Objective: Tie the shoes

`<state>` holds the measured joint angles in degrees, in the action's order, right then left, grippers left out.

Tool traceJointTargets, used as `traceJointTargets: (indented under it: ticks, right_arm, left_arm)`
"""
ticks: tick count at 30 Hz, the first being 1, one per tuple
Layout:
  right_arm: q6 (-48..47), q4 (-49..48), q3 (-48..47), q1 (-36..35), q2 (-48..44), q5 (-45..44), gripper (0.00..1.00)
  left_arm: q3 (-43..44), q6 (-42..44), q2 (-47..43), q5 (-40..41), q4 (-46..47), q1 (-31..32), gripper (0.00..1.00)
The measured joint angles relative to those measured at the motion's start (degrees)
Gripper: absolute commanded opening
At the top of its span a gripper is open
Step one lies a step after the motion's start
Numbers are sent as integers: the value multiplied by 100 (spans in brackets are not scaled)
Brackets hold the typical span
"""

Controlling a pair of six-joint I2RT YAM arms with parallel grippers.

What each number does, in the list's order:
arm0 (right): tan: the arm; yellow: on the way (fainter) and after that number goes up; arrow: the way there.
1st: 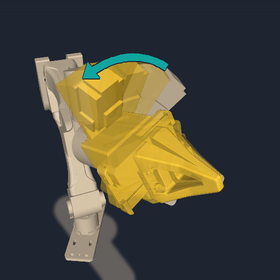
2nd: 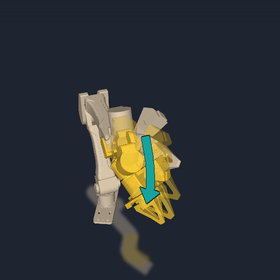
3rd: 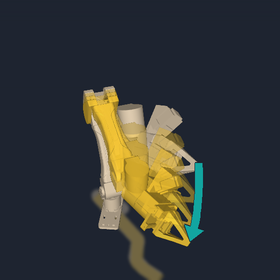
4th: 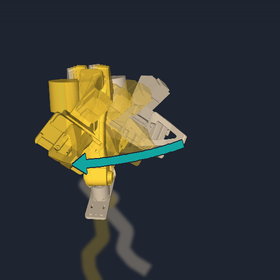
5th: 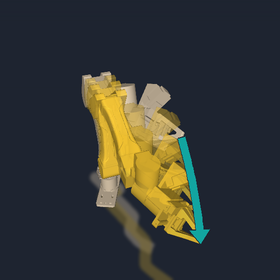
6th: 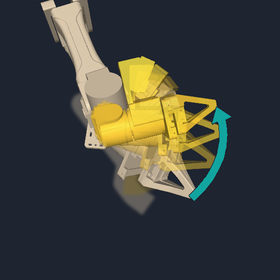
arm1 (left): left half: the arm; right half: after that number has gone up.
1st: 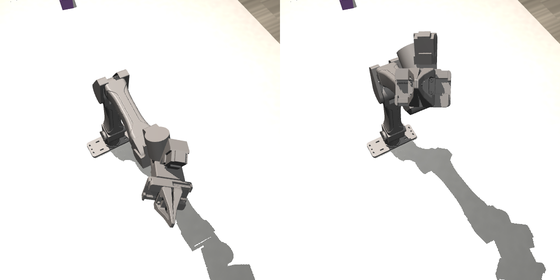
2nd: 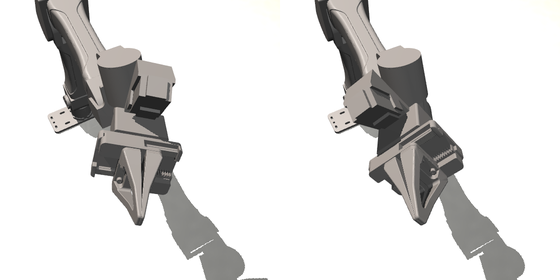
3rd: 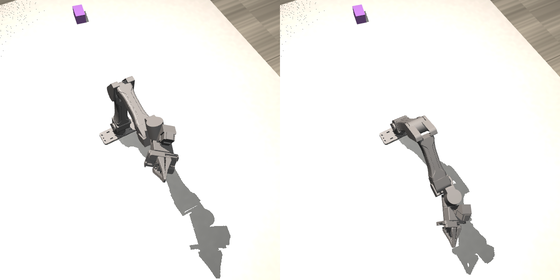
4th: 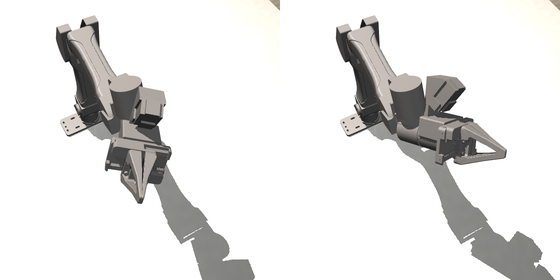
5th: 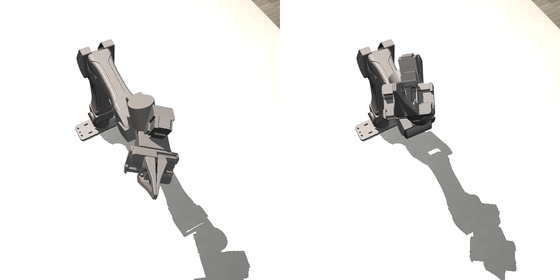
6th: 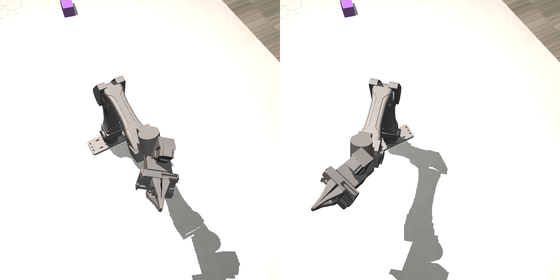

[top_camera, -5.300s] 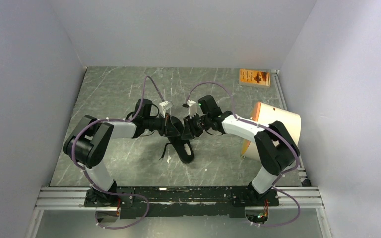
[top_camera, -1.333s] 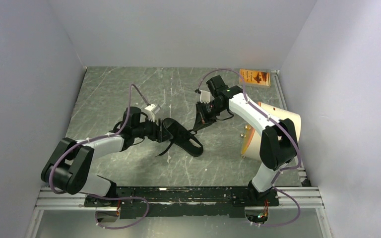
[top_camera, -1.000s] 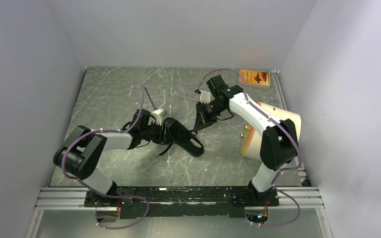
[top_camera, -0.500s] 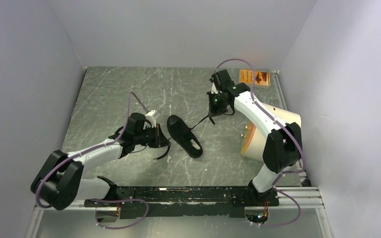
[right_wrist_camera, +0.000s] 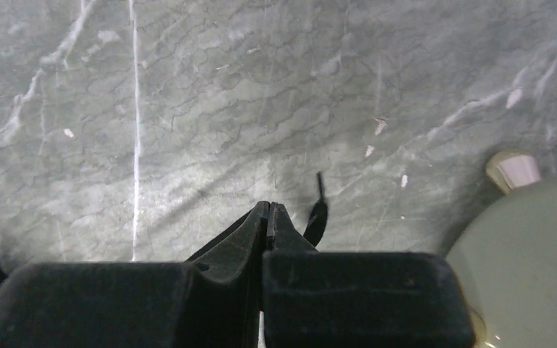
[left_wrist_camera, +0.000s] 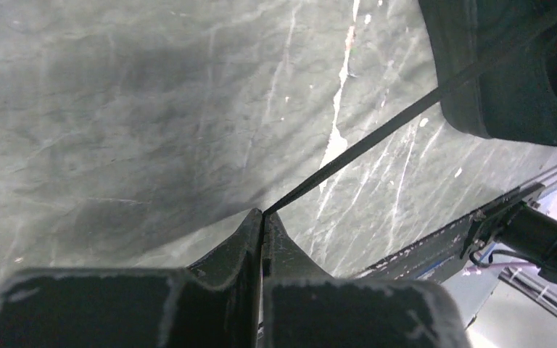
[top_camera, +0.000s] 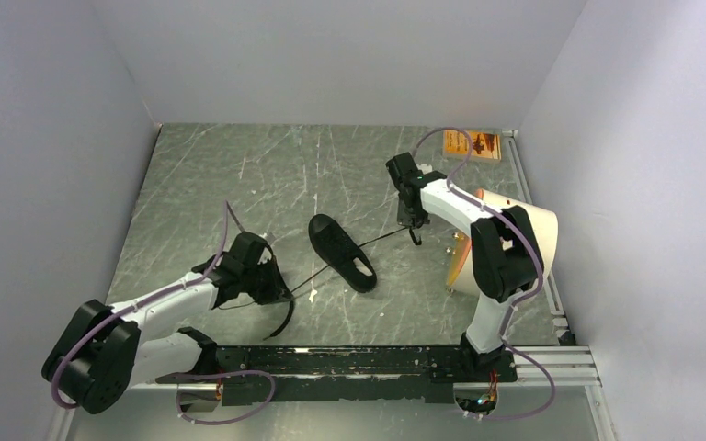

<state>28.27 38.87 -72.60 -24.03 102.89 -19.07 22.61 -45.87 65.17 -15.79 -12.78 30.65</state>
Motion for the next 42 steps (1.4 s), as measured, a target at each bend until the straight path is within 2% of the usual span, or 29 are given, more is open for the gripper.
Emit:
traceJointTargets:
  ticks: [13, 14, 15, 16, 17, 19, 24, 29, 35, 42]
  right_arm:
    - [-15, -592, 376, -7, 192, 157, 0]
    - [-33, -636, 424, -7, 144, 190, 0]
    - [-55, -658, 452, -7, 105, 205, 0]
    - [-101, -699, 485, -7, 50, 240, 0]
    - [-138, -737, 503, -4, 2, 256, 0]
    - [-212, -852, 546, 2, -105, 323, 0]
    - [-372, -1040, 579, 2, -225, 494, 0]
    - [-472, -1172, 605, 2, -247, 734, 0]
    - [-551, -1285, 699, -2, -284, 988, 0]
    - [-586, -1338, 791, -4, -380, 1099, 0]
  left_arm:
    - [55, -162, -162, 614, -249, 4, 6]
    - [105, -149, -162, 675, -319, 11, 20]
    - [173, -114, -170, 739, -385, 20, 40]
    - [256, -48, -184, 817, -476, 22, 55]
    - [345, 46, -201, 916, -603, 24, 63]
    - [544, 116, -271, 1185, -935, 31, 72]
    - [774, 511, -697, 1762, -1126, 33, 75]
    - [772, 1838, -769, 1425, -55, 234, 68]
    - [1239, 3978, 450, 927, 566, 667, 67]
    - [1471, 5268, 1521, 616, 1241, 844, 59]
